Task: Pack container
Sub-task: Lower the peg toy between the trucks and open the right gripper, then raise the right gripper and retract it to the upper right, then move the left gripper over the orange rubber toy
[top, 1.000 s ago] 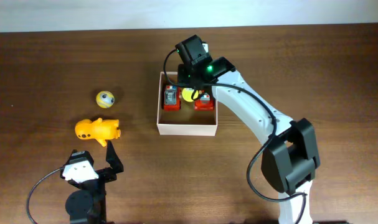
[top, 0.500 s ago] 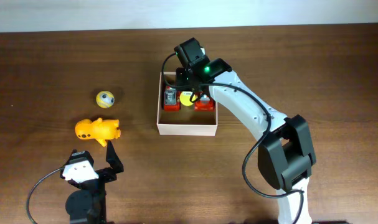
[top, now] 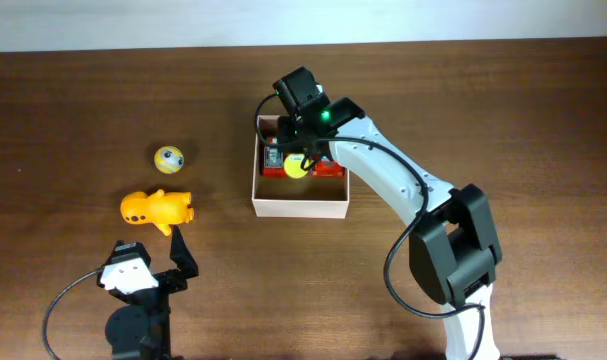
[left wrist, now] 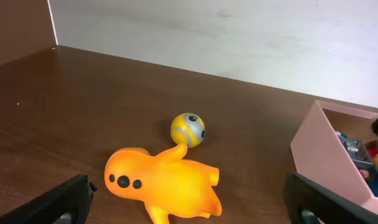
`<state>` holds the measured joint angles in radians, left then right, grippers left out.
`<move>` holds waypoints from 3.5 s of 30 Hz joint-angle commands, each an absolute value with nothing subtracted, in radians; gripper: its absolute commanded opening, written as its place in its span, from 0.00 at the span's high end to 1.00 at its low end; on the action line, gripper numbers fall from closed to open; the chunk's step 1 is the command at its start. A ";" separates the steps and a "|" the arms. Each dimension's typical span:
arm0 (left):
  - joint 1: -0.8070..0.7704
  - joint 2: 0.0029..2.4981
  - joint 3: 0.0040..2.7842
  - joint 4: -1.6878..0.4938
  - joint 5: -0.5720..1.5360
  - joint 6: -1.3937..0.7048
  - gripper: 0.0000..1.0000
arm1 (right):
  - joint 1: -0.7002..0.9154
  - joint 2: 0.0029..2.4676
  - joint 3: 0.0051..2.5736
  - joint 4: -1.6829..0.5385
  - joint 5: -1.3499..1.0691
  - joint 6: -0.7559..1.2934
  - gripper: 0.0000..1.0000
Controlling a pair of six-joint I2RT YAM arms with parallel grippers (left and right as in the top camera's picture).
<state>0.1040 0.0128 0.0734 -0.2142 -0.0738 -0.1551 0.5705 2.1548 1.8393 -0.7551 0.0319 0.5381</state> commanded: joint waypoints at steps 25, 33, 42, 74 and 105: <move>0.105 0.005 0.064 -0.211 -0.059 -0.156 0.01 | 0.546 2.140 2.116 -0.888 0.126 0.442 0.68; 0.105 0.005 0.064 -0.211 -0.059 -0.156 0.01 | 0.403 2.140 2.456 -1.178 0.297 0.378 0.42; 0.105 0.005 0.064 -0.211 -0.059 -0.156 0.01 | 0.144 2.149 2.469 -1.327 0.326 0.348 0.01; 0.105 0.017 0.064 -0.210 -0.059 -0.156 0.01 | 0.018 2.149 2.398 -1.331 0.322 0.348 0.01; 0.106 1.253 1.329 -1.005 0.033 0.046 0.01 | 0.019 2.149 2.398 -1.331 0.323 0.348 0.01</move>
<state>0.1043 1.1557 1.2541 -0.9459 -0.0273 0.0189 0.0265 2.1525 2.4023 -1.3315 0.3103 0.3576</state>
